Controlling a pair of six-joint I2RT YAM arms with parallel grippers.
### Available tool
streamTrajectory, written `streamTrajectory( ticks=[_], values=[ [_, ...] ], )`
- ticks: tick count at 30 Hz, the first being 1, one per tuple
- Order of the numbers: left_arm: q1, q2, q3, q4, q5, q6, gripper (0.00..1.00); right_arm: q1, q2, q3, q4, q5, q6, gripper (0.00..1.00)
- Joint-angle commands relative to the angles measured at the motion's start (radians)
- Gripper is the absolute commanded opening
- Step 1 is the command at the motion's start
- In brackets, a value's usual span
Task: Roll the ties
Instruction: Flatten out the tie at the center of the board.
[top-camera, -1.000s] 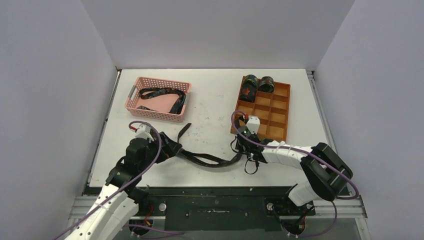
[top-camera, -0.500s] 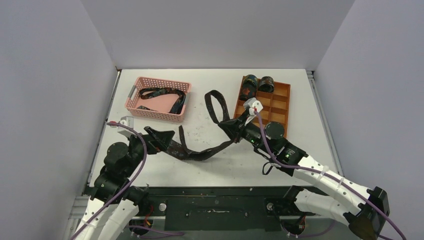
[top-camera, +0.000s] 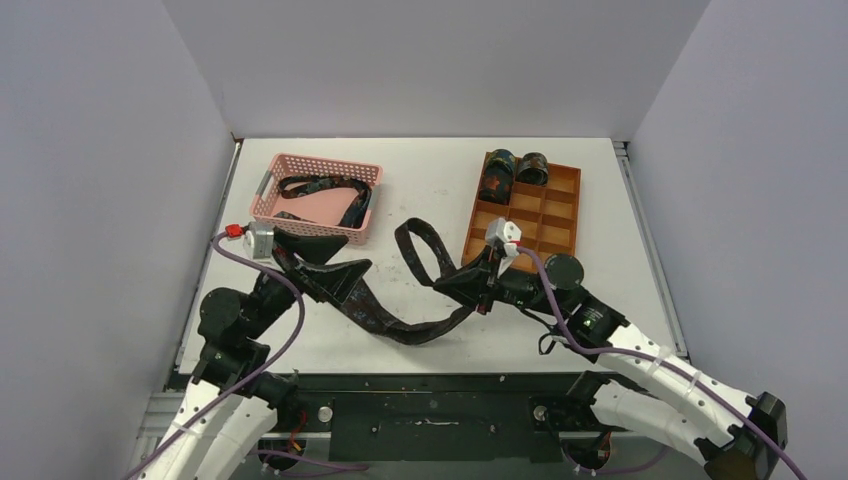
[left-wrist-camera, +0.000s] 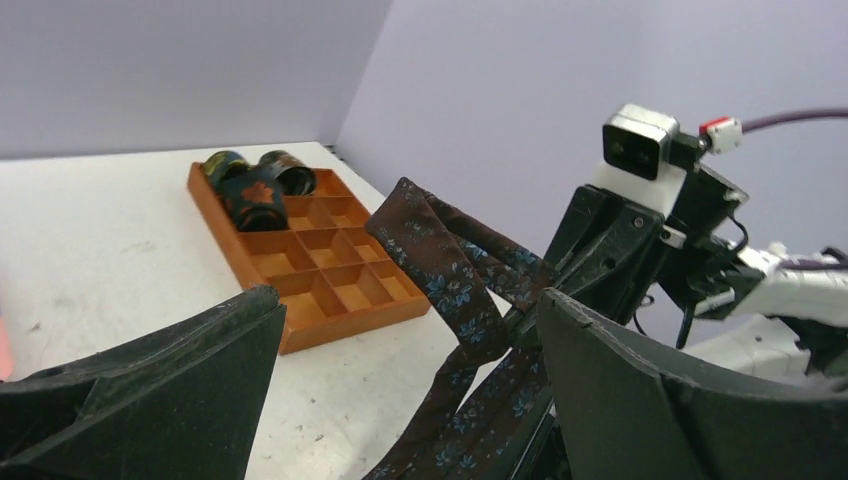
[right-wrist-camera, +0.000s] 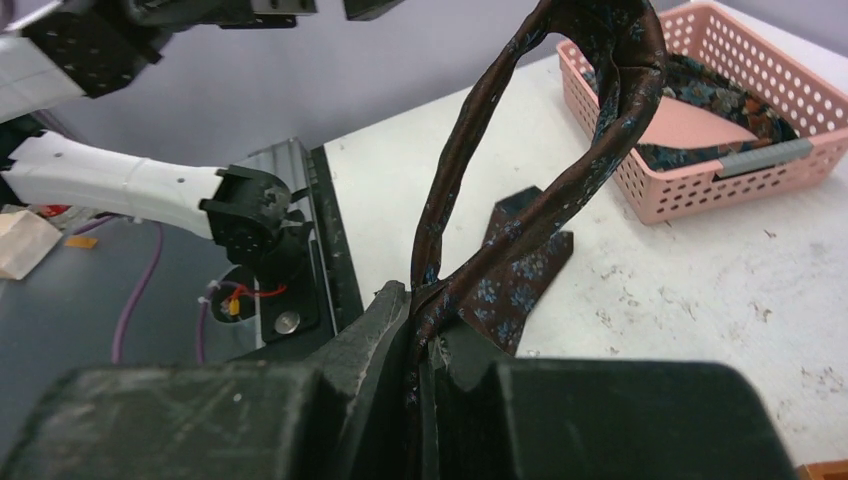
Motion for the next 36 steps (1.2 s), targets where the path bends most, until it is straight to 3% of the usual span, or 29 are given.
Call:
streamTrajectory(
  ticks=[1, 3, 6, 10, 15, 19, 25, 29, 32, 36],
  values=[
    [0.004, 0.089, 0.048, 0.218, 0.232, 0.094, 0.96, -0.043, -0.073, -0.007, 0.052, -0.149, 0.014, 0.05],
    [0.016, 0.141, 0.063, 0.253, 0.344, 0.096, 0.96, -0.067, -0.088, -0.018, 0.076, -0.199, 0.044, 0.05],
    [0.023, 0.220, 0.021, 0.508, 0.489, -0.033, 0.96, -0.109, -0.106, -0.052, 0.163, -0.288, 0.122, 0.05],
    [0.021, 0.385, 0.015, 0.900, 0.572, -0.278, 0.96, -0.138, -0.099, -0.106, 0.351, -0.386, 0.258, 0.05],
    [0.003, 0.575, 0.089, 1.135, 0.646, -0.459, 0.96, -0.139, -0.051, -0.126, 0.575, -0.452, 0.399, 0.05],
    [-0.001, 0.597, 0.084, 1.139, 0.644, -0.452, 0.96, -0.137, -0.040, -0.117, 0.686, -0.468, 0.480, 0.05],
    [-0.016, 0.519, 0.032, 0.976, 0.602, -0.361, 0.96, -0.127, -0.053, -0.118, 0.655, -0.483, 0.461, 0.05],
    [-0.096, 0.551, 0.060, 1.006, 0.590, -0.383, 0.96, -0.091, -0.028, -0.137, 0.678, -0.477, 0.459, 0.05],
    [-0.178, 0.592, 0.120, 0.900, 0.602, -0.317, 0.96, -0.070, -0.006, -0.129, 0.697, -0.475, 0.462, 0.05],
    [-0.192, 0.590, 0.119, 0.821, 0.571, -0.243, 0.99, -0.058, -0.009, -0.109, 0.687, -0.476, 0.458, 0.05]
  ],
)
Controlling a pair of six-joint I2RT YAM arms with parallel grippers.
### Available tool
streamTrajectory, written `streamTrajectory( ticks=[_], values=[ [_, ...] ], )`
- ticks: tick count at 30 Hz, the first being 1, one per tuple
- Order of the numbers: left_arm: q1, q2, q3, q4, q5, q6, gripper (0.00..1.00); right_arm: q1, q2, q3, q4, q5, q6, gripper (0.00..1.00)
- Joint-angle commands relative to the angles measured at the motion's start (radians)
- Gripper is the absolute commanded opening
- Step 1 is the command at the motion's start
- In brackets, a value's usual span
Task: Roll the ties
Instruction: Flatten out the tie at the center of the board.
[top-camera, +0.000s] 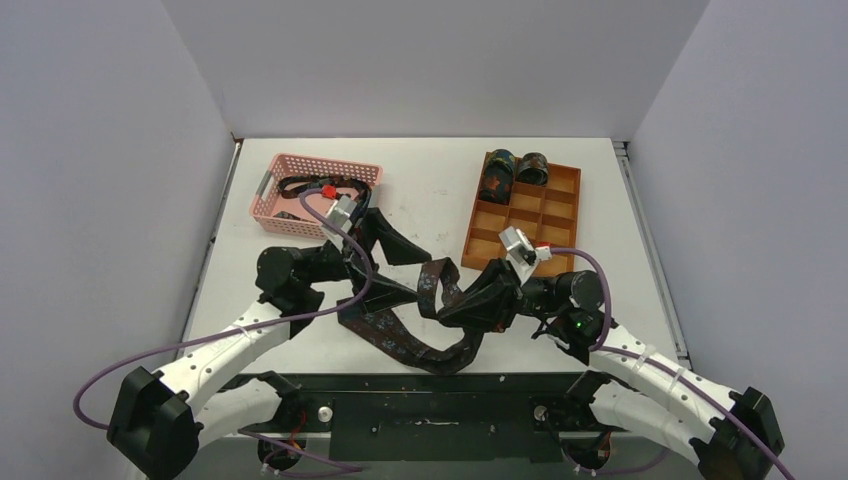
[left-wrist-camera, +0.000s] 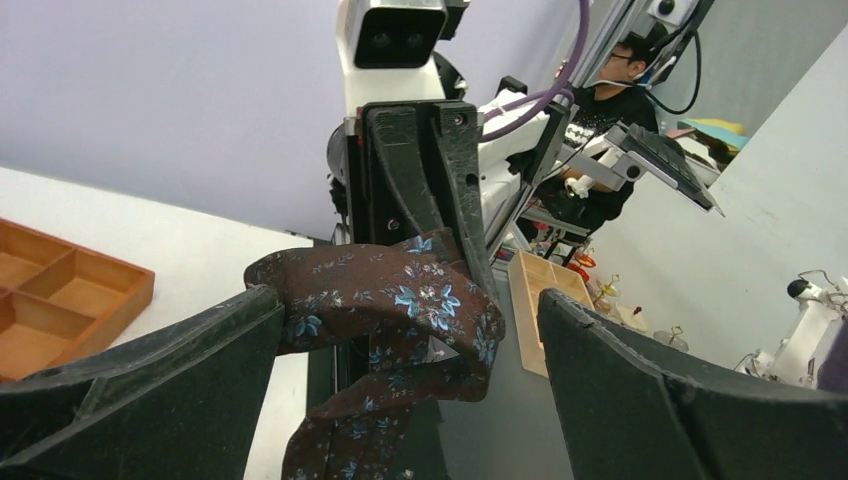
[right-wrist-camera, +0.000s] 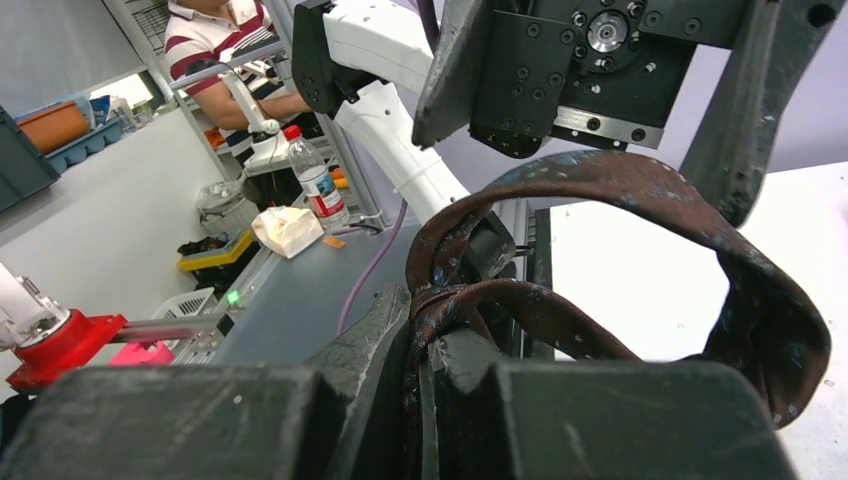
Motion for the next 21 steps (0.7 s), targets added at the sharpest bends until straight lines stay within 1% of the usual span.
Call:
streamTrajectory(
  ticks=[1, 2, 3, 5, 6, 7, 8, 11, 12, 14, 15, 16, 17, 21],
  values=[
    [-0.012, -0.011, 0.037, -0.062, -0.036, 0.089, 0.90, 0.014, -0.008, 0.029, 0.058, -0.017, -0.018, 0.05],
    [-0.012, -0.010, 0.043, -0.064, -0.037, 0.088, 0.77, 0.016, -0.013, 0.034, 0.031, -0.017, -0.033, 0.05],
    [-0.013, -0.010, 0.050, -0.070, -0.041, 0.090, 0.60, 0.016, -0.017, 0.037, -0.005, -0.014, -0.054, 0.05],
    [-0.012, -0.018, 0.087, -0.160, -0.065, 0.128, 0.18, 0.018, -0.026, 0.048, -0.085, 0.000, -0.109, 0.06],
    [-0.015, -0.025, 0.104, -0.201, -0.076, 0.147, 0.01, 0.021, -0.032, 0.055, -0.146, 0.019, -0.143, 0.07],
    [-0.015, -0.037, 0.115, -0.233, -0.091, 0.163, 0.00, 0.021, -0.041, 0.065, -0.213, 0.048, -0.183, 0.11],
    [-0.016, -0.053, 0.125, -0.261, -0.112, 0.183, 0.00, 0.021, -0.053, 0.074, -0.289, 0.097, -0.224, 0.21],
    [-0.016, -0.136, 0.147, -0.375, -0.200, 0.281, 0.00, 0.021, -0.101, 0.099, -0.510, 0.286, -0.328, 0.59],
    [-0.016, -0.171, 0.154, -0.416, -0.238, 0.316, 0.00, 0.021, -0.115, 0.107, -0.566, 0.338, -0.348, 0.69],
    [-0.016, -0.235, 0.174, -0.507, -0.302, 0.394, 0.00, 0.021, -0.156, 0.107, -0.649, 0.427, -0.373, 0.84],
    [-0.016, -0.266, 0.185, -0.543, -0.324, 0.423, 0.00, 0.021, -0.175, 0.102, -0.674, 0.457, -0.380, 0.94],
    [-0.016, -0.292, 0.199, -0.579, -0.337, 0.452, 0.00, 0.020, -0.201, 0.098, -0.698, 0.482, -0.381, 0.98],
    [-0.016, -0.320, 0.214, -0.638, -0.340, 0.476, 0.00, 0.020, -0.223, 0.094, -0.716, 0.499, -0.385, 0.91],
    [-0.017, -0.452, 0.223, -0.810, -0.307, 0.535, 0.00, 0.020, -0.279, 0.097, -0.799, 0.577, -0.381, 0.90]
  ],
)
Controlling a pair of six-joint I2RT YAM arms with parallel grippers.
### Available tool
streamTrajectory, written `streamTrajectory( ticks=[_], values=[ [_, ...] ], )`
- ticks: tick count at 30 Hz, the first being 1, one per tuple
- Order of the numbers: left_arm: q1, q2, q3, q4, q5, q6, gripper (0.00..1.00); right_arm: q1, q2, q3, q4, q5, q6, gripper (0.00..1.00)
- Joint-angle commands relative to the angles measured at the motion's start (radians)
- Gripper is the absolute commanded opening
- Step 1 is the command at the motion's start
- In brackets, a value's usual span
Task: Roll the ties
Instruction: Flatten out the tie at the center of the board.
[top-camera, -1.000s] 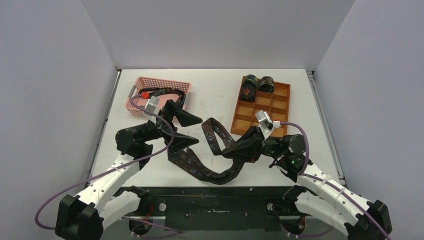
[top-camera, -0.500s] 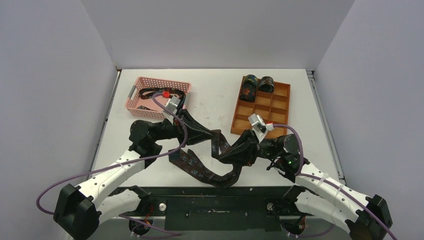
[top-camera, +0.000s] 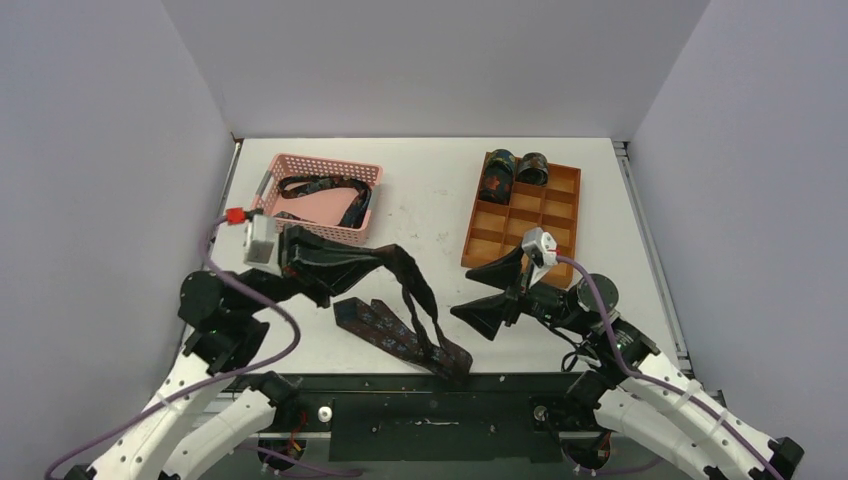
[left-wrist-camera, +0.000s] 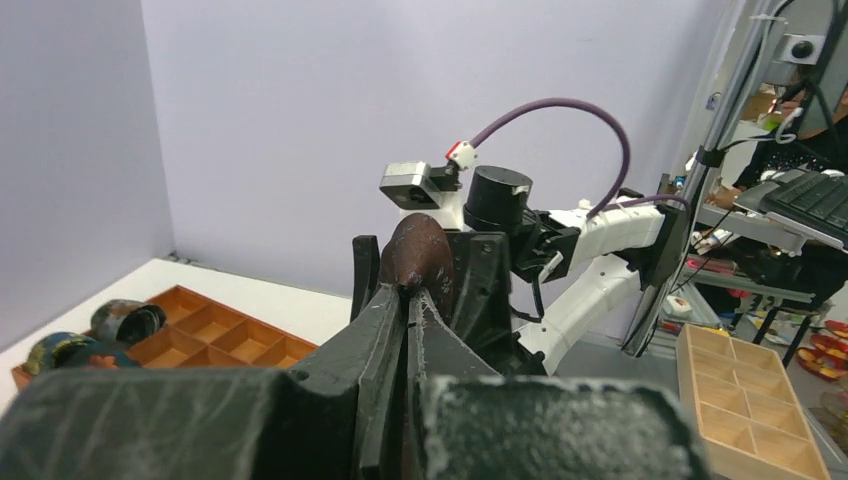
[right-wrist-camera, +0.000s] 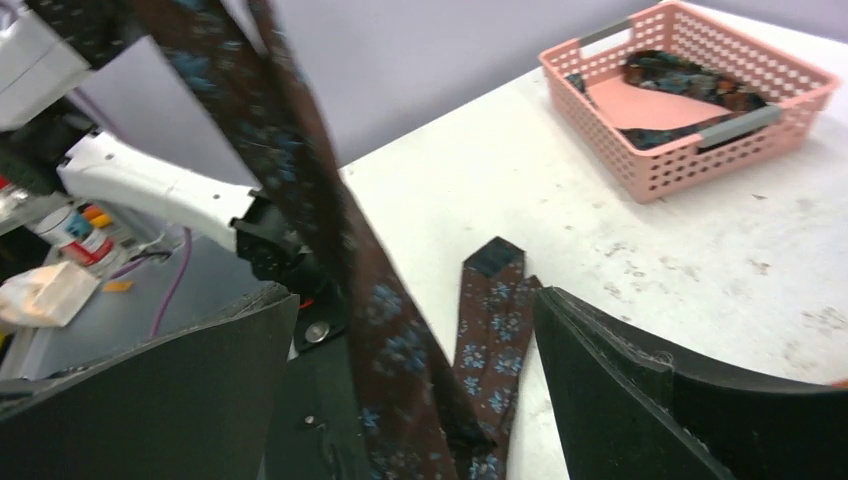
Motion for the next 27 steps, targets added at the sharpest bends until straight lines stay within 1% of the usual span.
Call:
streamTrajectory(
  ticks=[1, 4, 7, 9, 10, 11, 12, 13, 14, 15, 16, 17, 18, 19, 20, 22, 24, 27],
  values=[
    [-0.005, -0.153, 0.032, -0.250, -0.007, 0.119, 0.00, 0.006, -0.046, 0.035, -0.139, 0.185, -0.039, 0.90],
    [-0.005, -0.305, -0.045, -0.348, 0.052, 0.070, 0.00, 0.005, -0.041, -0.012, -0.133, 0.261, 0.014, 0.90],
    [-0.003, -0.497, -0.170, -0.423, 0.090, -0.061, 0.00, 0.004, -0.010, -0.063, -0.125, 0.371, 0.078, 0.90],
    [0.002, -0.609, -0.261, -0.470, 0.076, -0.169, 0.00, 0.004, 0.064, -0.072, -0.125, 0.383, 0.089, 0.90],
    [0.008, -0.665, -0.307, -0.472, 0.068, -0.229, 0.07, 0.005, 0.123, -0.067, -0.125, 0.363, 0.090, 0.90],
    [0.019, -0.715, -0.344, -0.476, 0.063, -0.277, 0.27, 0.006, 0.181, -0.058, -0.125, 0.332, 0.091, 0.90],
    [0.033, -0.759, -0.372, -0.485, 0.058, -0.316, 0.37, 0.009, 0.249, -0.048, -0.099, 0.304, 0.091, 0.90],
    [0.051, -0.793, -0.389, -0.492, 0.061, -0.346, 0.41, 0.016, 0.315, -0.038, -0.091, 0.282, 0.092, 0.90],
    [0.074, -0.826, -0.397, -0.497, 0.072, -0.364, 0.47, 0.028, 0.376, -0.027, -0.091, 0.265, 0.083, 0.90],
    [0.100, -0.837, -0.390, -0.509, 0.095, -0.372, 0.56, 0.054, 0.441, -0.014, -0.091, 0.260, 0.072, 0.90],
    [0.132, -0.825, -0.365, -0.546, 0.137, -0.356, 0.66, 0.088, 0.498, 0.000, -0.089, 0.269, 0.060, 0.90],
    [0.165, -0.812, -0.330, -0.591, 0.174, -0.328, 0.78, 0.138, 0.566, 0.019, -0.092, 0.297, 0.048, 0.90],
    [0.211, -0.807, -0.293, -0.647, 0.200, -0.286, 0.89, 0.200, 0.618, 0.039, -0.099, 0.335, 0.040, 0.90],
    [0.234, -0.805, -0.246, -0.709, 0.206, -0.237, 0.99, 0.229, 0.662, 0.053, -0.097, 0.364, 0.040, 0.90],
    [0.272, -0.808, -0.205, -0.769, 0.209, -0.191, 0.97, 0.242, 0.710, 0.065, -0.085, 0.369, 0.046, 0.90],
    [0.307, -0.814, -0.147, -0.814, 0.193, -0.139, 0.96, 0.262, 0.786, 0.080, -0.063, 0.387, 0.058, 0.90],
    [0.319, -0.814, -0.126, -0.805, 0.193, -0.132, 0.96, 0.290, 0.855, 0.105, -0.049, 0.405, 0.052, 0.90],
    [0.320, -0.815, -0.143, -0.769, 0.198, -0.158, 0.96, 0.338, 0.957, 0.176, -0.109, 0.453, 0.007, 0.90]
  ],
)
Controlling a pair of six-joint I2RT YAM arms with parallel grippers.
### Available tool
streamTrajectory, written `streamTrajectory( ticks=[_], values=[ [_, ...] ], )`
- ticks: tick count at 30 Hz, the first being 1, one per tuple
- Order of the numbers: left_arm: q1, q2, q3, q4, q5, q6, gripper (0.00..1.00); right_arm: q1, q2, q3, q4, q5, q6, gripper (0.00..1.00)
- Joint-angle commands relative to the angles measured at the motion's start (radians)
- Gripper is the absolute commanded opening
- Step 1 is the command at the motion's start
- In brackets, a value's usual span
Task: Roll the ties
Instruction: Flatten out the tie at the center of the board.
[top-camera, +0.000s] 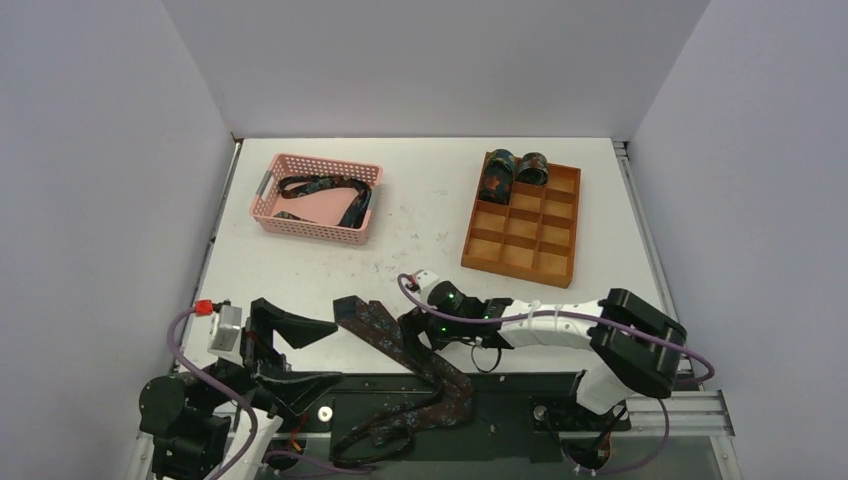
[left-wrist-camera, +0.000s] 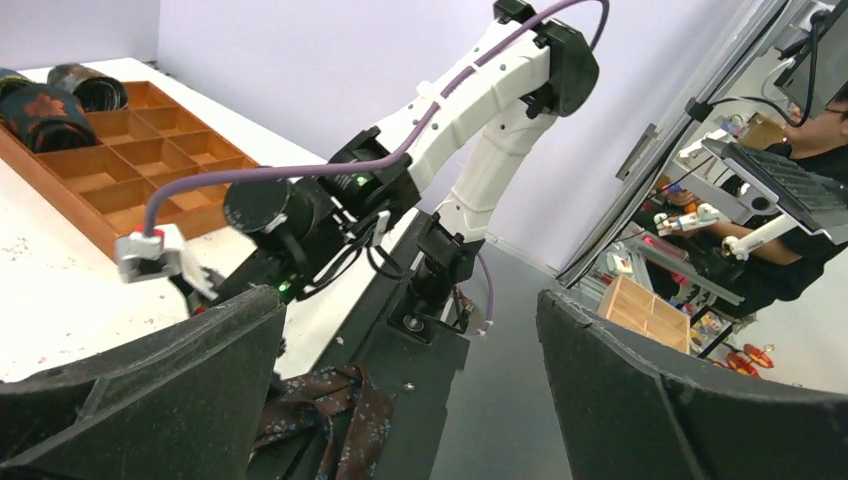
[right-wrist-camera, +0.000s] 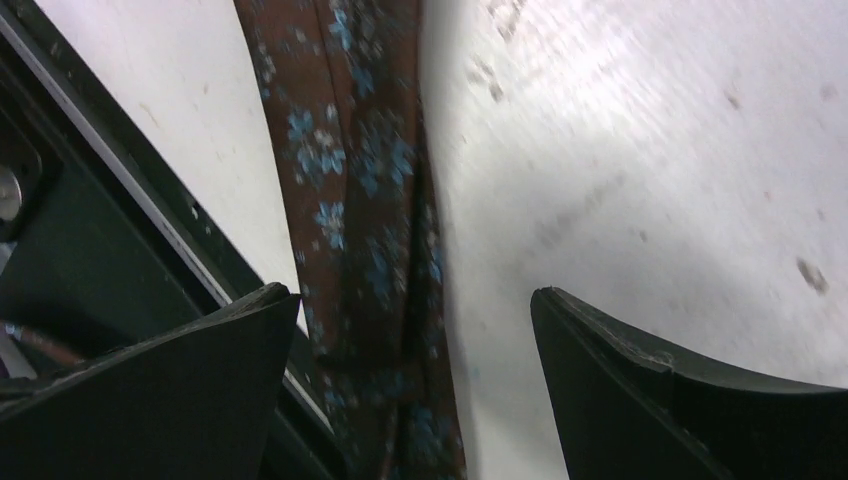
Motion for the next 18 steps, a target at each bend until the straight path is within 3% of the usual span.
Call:
streamTrajectory(
  ticks=[1, 8, 12, 18],
  values=[
    [0.009, -0.128, -0.011, -0.010, 0.023, 0.024, 0.96, 0.047, 0.125, 0.115, -0.001, 0.096, -0.055, 0.90],
    [0.011, -0.147, -0.056, 0.019, -0.008, 0.006, 0.96, 0.100, 0.268, 0.185, -0.086, 0.092, -0.091, 0.96],
    [0.012, -0.147, -0.073, 0.009, -0.021, 0.001, 0.96, 0.157, 0.381, 0.255, -0.170, 0.127, -0.108, 0.71],
    [0.015, -0.147, -0.049, -0.053, -0.044, 0.035, 0.96, 0.185, 0.492, 0.304, -0.243, 0.185, -0.087, 0.25]
  ],
)
